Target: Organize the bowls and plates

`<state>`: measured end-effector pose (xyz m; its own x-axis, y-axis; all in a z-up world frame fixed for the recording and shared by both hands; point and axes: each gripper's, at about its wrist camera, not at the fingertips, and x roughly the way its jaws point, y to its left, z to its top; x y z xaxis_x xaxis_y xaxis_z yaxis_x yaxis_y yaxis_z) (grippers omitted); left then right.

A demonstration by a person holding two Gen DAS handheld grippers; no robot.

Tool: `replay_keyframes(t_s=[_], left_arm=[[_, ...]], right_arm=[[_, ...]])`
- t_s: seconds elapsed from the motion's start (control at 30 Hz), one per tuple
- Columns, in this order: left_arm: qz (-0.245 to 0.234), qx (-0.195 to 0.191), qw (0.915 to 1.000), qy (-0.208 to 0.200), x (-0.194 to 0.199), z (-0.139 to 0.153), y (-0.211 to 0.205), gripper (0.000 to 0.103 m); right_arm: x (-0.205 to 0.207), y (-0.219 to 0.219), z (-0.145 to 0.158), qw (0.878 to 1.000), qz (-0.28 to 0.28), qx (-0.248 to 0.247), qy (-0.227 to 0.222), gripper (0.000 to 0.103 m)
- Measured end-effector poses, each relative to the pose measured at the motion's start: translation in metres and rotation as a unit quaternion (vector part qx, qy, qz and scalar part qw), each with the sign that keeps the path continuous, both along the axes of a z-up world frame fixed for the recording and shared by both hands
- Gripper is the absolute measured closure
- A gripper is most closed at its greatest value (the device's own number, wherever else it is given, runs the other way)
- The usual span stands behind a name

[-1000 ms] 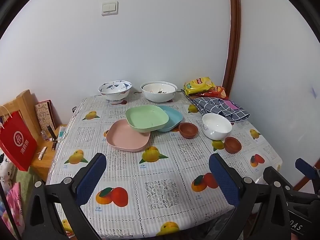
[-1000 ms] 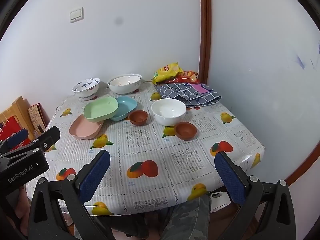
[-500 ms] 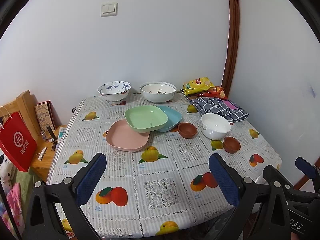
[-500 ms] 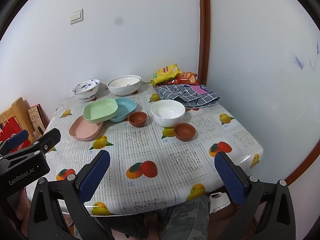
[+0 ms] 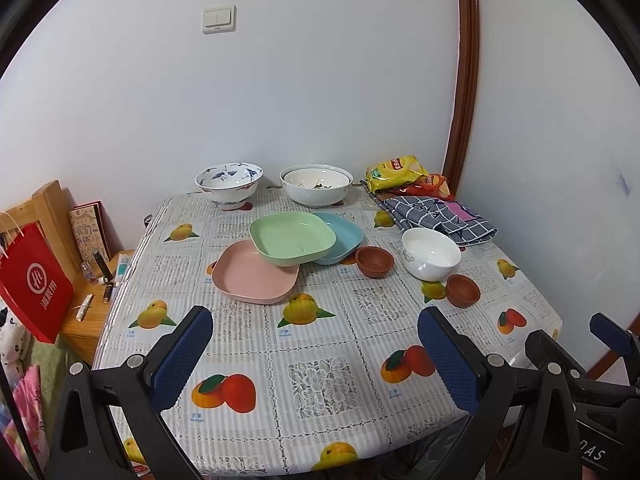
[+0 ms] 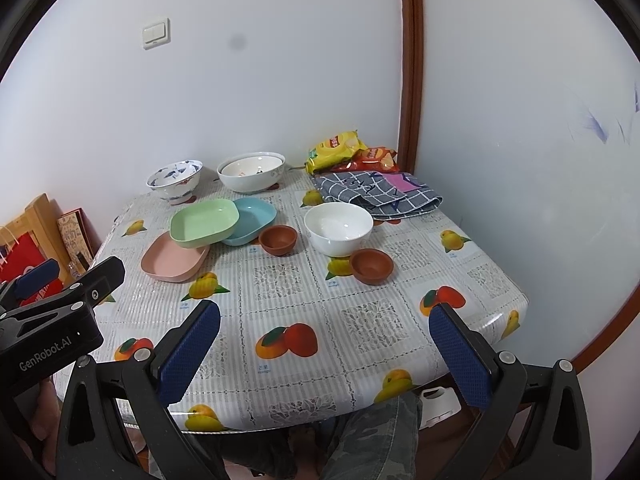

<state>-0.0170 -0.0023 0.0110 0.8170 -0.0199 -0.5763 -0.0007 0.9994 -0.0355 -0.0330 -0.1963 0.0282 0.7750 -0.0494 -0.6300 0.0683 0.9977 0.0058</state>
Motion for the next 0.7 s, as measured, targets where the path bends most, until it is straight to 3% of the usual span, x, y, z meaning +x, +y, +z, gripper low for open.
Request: replay_keyframes(t_s=[0.7], left_arm=[[0.000, 0.000, 1.0000, -0.002, -0.0007, 0.0016, 0.0020, 0.000]], right_arm=[[-0.0009, 0.0046, 0.0015, 1.000, 0.005, -0.002, -0.005, 0.000]])
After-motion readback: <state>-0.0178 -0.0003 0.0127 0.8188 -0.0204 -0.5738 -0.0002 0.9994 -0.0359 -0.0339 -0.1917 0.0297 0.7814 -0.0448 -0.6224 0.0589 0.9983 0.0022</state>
